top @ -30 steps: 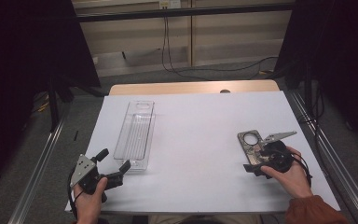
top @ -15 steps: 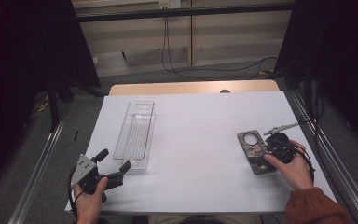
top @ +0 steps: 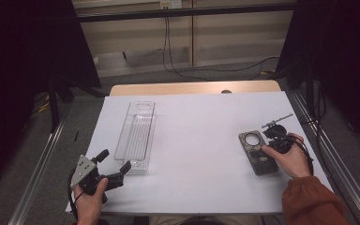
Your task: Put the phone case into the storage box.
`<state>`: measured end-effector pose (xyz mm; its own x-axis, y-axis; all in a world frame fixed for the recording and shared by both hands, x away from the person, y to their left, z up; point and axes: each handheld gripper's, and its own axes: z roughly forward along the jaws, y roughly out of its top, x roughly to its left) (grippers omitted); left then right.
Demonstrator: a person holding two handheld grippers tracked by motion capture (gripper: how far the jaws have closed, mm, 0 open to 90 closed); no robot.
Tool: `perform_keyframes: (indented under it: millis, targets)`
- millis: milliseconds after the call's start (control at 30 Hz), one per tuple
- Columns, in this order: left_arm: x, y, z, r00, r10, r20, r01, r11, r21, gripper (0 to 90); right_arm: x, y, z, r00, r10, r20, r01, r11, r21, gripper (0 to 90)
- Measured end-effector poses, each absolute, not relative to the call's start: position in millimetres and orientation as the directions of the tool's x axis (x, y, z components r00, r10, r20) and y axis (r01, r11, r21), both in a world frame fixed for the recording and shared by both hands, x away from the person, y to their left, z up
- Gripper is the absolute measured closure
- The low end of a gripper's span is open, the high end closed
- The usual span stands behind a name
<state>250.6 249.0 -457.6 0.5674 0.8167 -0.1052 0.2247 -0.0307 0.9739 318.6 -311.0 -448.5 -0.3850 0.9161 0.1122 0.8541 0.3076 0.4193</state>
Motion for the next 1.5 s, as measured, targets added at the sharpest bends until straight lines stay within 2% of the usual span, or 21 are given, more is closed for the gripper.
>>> perform_keyframes:
  millis: [200, 567, 1233, 1500]
  targets:
    - [250, 248, -457, 0.572, 0.813, -0.108, 0.227, -0.030, 0.973, 3.3, 326, -308, -450, -0.403, 0.909, 0.104, 0.860, 0.338, 0.382, 5.5]
    - [250, 248, -458, 0.573, 0.812, -0.113, 0.226, -0.023, 0.974, 3.3, 338, -299, -463, -0.377, 0.921, 0.101, 0.894, 0.333, 0.300, 1.8]
    - [250, 248, -457, 0.574, 0.811, -0.111, 0.223, -0.025, 0.974, 3.3, 344, -284, -468, -0.355, 0.935, 0.015, 0.909, 0.341, 0.241, 0.1]
    - [250, 248, -457, 0.574, 0.812, -0.106, 0.224, -0.031, 0.974, 3.3, 342, -285, -466, -0.359, 0.933, 0.008, 0.904, 0.346, 0.251, 4.8]
